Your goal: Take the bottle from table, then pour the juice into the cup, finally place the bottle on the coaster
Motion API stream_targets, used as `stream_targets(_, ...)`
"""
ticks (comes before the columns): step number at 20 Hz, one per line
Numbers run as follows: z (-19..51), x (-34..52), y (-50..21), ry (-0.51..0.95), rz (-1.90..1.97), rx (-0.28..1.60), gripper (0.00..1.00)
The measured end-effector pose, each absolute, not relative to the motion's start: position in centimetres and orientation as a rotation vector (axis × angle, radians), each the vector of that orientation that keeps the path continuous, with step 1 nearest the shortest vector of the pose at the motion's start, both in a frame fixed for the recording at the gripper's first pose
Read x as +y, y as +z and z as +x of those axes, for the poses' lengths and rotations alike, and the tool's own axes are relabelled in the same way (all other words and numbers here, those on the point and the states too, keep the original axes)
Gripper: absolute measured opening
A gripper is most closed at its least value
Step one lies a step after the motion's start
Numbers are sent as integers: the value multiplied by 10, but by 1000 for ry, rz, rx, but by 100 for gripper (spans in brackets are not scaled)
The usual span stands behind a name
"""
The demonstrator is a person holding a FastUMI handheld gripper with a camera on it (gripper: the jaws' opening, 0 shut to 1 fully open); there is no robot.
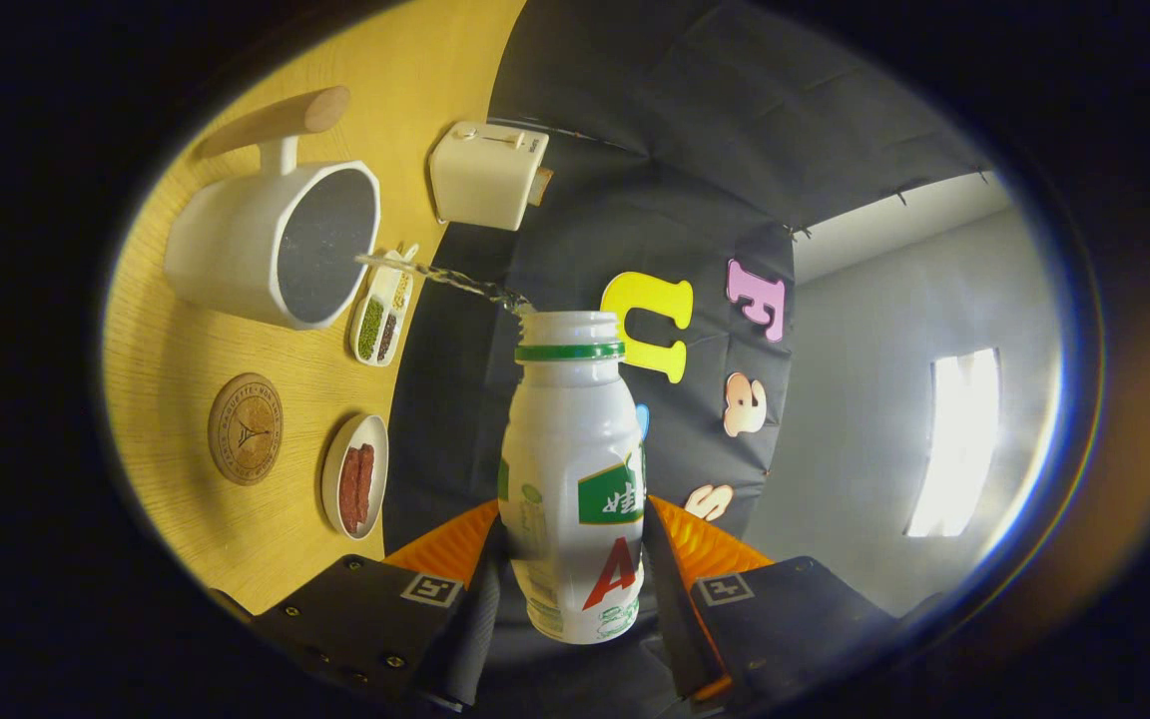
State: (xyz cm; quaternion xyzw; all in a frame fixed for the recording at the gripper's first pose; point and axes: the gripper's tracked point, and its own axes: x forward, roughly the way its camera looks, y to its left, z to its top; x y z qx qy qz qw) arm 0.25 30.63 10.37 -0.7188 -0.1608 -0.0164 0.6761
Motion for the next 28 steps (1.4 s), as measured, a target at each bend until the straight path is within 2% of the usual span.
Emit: stream_targets(28,10,327,93,-22,-1853,-433,70)
